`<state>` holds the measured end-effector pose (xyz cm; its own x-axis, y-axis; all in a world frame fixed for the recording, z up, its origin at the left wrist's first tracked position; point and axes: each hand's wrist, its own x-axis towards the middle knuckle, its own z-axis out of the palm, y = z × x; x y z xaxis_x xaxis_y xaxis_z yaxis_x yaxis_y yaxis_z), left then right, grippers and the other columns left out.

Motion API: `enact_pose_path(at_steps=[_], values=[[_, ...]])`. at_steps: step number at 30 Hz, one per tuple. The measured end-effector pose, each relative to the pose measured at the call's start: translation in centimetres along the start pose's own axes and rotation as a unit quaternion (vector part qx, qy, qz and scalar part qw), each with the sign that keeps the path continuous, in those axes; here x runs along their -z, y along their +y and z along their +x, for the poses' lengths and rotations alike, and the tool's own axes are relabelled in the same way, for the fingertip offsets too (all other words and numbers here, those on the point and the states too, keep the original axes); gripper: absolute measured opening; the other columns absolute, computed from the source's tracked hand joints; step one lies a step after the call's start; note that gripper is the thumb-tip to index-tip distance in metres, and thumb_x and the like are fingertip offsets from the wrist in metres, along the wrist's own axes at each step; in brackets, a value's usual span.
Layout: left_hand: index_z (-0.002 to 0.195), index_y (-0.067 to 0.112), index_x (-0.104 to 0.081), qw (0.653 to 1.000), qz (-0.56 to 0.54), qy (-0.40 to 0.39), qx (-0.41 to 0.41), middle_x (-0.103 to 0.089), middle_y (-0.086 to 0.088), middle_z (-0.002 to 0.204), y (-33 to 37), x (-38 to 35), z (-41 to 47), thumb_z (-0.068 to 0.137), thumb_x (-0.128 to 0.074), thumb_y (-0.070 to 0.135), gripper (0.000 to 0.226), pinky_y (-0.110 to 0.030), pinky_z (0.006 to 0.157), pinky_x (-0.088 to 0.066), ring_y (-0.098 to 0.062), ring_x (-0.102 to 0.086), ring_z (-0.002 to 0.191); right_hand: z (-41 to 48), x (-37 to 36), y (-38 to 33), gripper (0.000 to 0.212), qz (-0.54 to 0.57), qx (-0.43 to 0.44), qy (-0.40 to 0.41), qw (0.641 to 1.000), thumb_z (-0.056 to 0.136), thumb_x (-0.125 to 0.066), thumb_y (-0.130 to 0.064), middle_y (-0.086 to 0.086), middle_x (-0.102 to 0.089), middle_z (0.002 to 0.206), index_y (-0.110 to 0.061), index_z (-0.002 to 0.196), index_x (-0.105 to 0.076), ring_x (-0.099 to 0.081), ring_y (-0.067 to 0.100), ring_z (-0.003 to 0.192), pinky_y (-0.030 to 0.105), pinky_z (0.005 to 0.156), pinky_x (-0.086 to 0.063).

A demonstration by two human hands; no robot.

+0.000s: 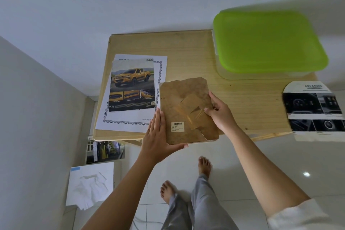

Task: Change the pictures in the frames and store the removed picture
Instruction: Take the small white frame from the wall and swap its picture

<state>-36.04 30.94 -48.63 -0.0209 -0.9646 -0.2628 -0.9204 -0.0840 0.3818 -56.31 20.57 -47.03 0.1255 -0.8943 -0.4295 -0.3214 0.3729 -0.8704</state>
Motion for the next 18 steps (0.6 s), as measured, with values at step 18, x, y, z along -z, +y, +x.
enact_pose_path(at_steps=[18], values=[[0.143,0.006,0.023,0.999,0.031,-0.004,-0.039,0.024,-0.008,0.153,-0.7,-0.1,-0.4,0.059,-0.036,0.092,0.133,-0.03,0.116,0.009,-0.015,0.023,0.141,-1.0,0.6,1.0,0.064,-0.002,0.007,0.027,1.0,0.092,-0.051,-0.003,0.0,-0.038,0.148,-0.03,0.144,-0.027,-0.045,0.034,0.126,0.048,0.098,-0.046]])
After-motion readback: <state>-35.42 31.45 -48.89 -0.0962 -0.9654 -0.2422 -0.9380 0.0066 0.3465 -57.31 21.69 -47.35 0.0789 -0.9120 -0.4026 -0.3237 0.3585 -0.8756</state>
